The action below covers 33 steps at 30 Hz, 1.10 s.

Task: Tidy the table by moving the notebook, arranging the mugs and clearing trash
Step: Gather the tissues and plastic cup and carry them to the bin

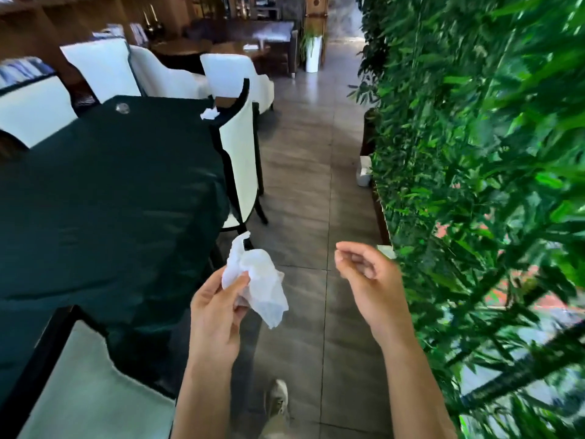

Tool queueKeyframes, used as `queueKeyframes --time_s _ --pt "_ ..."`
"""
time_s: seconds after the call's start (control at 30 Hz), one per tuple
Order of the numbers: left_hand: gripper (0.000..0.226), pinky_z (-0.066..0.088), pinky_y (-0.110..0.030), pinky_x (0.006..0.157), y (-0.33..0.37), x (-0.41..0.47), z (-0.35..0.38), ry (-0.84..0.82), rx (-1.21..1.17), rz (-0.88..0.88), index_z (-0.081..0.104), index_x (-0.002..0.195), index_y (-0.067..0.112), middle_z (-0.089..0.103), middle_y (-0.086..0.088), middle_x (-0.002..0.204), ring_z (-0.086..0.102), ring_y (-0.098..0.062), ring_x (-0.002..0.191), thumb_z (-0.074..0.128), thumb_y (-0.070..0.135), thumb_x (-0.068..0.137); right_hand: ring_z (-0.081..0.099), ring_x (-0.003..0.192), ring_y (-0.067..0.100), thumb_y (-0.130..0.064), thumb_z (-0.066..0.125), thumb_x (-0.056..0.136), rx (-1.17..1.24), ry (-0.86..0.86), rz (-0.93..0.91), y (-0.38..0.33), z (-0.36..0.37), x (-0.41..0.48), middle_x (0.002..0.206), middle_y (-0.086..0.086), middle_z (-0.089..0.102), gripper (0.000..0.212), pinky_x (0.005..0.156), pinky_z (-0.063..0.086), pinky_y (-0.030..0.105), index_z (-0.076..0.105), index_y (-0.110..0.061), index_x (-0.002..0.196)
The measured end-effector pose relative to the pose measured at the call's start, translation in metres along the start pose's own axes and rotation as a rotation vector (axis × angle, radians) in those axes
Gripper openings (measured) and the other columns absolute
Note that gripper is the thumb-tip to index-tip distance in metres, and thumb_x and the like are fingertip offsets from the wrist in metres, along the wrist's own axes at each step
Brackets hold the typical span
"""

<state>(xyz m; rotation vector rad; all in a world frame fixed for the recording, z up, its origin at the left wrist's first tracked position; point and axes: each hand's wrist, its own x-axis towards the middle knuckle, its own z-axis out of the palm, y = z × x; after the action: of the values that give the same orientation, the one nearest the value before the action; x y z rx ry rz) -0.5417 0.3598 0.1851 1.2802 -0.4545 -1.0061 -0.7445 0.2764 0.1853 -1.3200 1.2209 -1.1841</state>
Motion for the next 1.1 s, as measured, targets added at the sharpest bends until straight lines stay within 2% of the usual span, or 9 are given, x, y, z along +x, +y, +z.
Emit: queueKeyframes --time_s 0.13,0.23,0.37,0.47,0.63,0.8,0.87,0.93,1.1 --pt "0.019 0.049 -0.036 0.069 0.024 0.071 0.010 -0.030 0.017 0.021 0.075 0.088 0.010 0.071 -0.004 0.074 0.066 -0.021 0.066 0.060 0.001 0.096 0.073 0.086 0.009 -0.017 0.074 0.092 0.001 0.043 0.009 -0.001 0.031 0.063 0.091 -0.004 0.077 0.018 0.093 0.060 0.047 0.079 -0.035 0.093" --pt "0.009 0.048 -0.043 0.076 0.039 0.125 0.014 -0.072 0.016 0.033 0.074 0.093 0.004 0.070 -0.021 0.089 0.066 -0.038 0.083 0.065 0.007 0.093 0.073 0.085 0.010 -0.013 0.073 0.093 0.004 0.064 0.015 -0.005 0.056 0.106 0.092 -0.002 0.077 0.018 0.094 0.059 0.047 0.078 -0.030 0.094" --pt "0.019 0.050 -0.046 0.078 0.054 0.188 0.024 -0.137 0.020 0.053 0.071 0.097 -0.001 0.065 -0.040 0.111 0.066 -0.058 0.102 0.068 0.016 0.088 0.074 0.087 0.012 -0.014 0.073 0.093 -0.005 0.090 0.010 -0.009 0.085 0.154 0.092 -0.001 0.077 0.018 0.092 0.060 0.039 0.078 -0.031 0.094" --pt "0.011 0.054 -0.039 0.074 0.059 0.225 0.033 -0.149 0.014 0.027 0.070 0.098 -0.002 0.073 -0.031 0.097 0.073 -0.049 0.090 0.063 0.006 0.094 0.074 0.088 0.012 -0.015 0.072 0.093 -0.022 0.083 0.024 -0.009 0.100 0.185 0.092 -0.001 0.077 0.017 0.090 0.060 0.033 0.078 -0.030 0.097" --pt "0.013 0.051 -0.039 0.070 0.060 0.285 0.048 -0.148 0.024 0.002 0.069 0.085 -0.001 0.069 -0.018 0.082 0.071 -0.037 0.079 0.061 0.002 0.095 0.073 0.083 0.008 -0.016 0.073 0.092 -0.038 0.082 0.049 0.004 0.118 0.241 0.072 -0.015 0.069 0.016 0.087 0.058 0.027 0.079 -0.030 0.098" --pt "0.018 0.053 -0.029 0.060 0.060 0.350 0.077 -0.120 0.026 -0.016 0.068 0.082 0.002 0.069 -0.005 0.070 0.068 -0.020 0.063 0.058 -0.001 0.096 0.073 0.084 0.011 -0.016 0.074 0.092 -0.034 0.069 0.054 0.022 0.131 0.315 0.067 -0.020 0.068 0.016 0.090 0.060 0.035 0.079 -0.029 0.098" --pt "0.024 0.053 -0.026 0.058 0.061 0.380 0.092 -0.116 0.026 -0.021 0.069 0.076 0.007 0.067 -0.002 0.067 0.067 -0.019 0.062 0.059 -0.001 0.096 0.073 0.085 0.010 -0.016 0.074 0.091 -0.027 0.063 0.045 0.027 0.136 0.348 0.068 -0.020 0.068 0.015 0.090 0.060 0.035 0.079 -0.028 0.099" --pt "0.026 0.052 -0.026 0.058 0.061 0.412 0.111 -0.100 0.016 -0.034 0.069 0.073 0.007 0.064 0.000 0.064 0.064 -0.019 0.061 0.059 -0.003 0.095 0.074 0.088 0.009 -0.018 0.074 0.091 -0.015 0.041 0.041 0.031 0.139 0.387 0.078 -0.015 0.074 0.015 0.089 0.059 0.033 0.079 -0.031 0.099" --pt "0.021 0.049 -0.036 0.070 0.070 0.491 0.161 -0.070 0.002 -0.048 0.075 0.081 0.006 0.066 -0.009 0.074 0.063 -0.026 0.071 0.061 -0.002 0.095 0.072 0.088 0.002 -0.022 0.074 0.091 -0.024 -0.004 0.054 0.028 0.147 0.489 0.080 -0.016 0.075 0.014 0.087 0.056 0.023 0.079 -0.033 0.098"
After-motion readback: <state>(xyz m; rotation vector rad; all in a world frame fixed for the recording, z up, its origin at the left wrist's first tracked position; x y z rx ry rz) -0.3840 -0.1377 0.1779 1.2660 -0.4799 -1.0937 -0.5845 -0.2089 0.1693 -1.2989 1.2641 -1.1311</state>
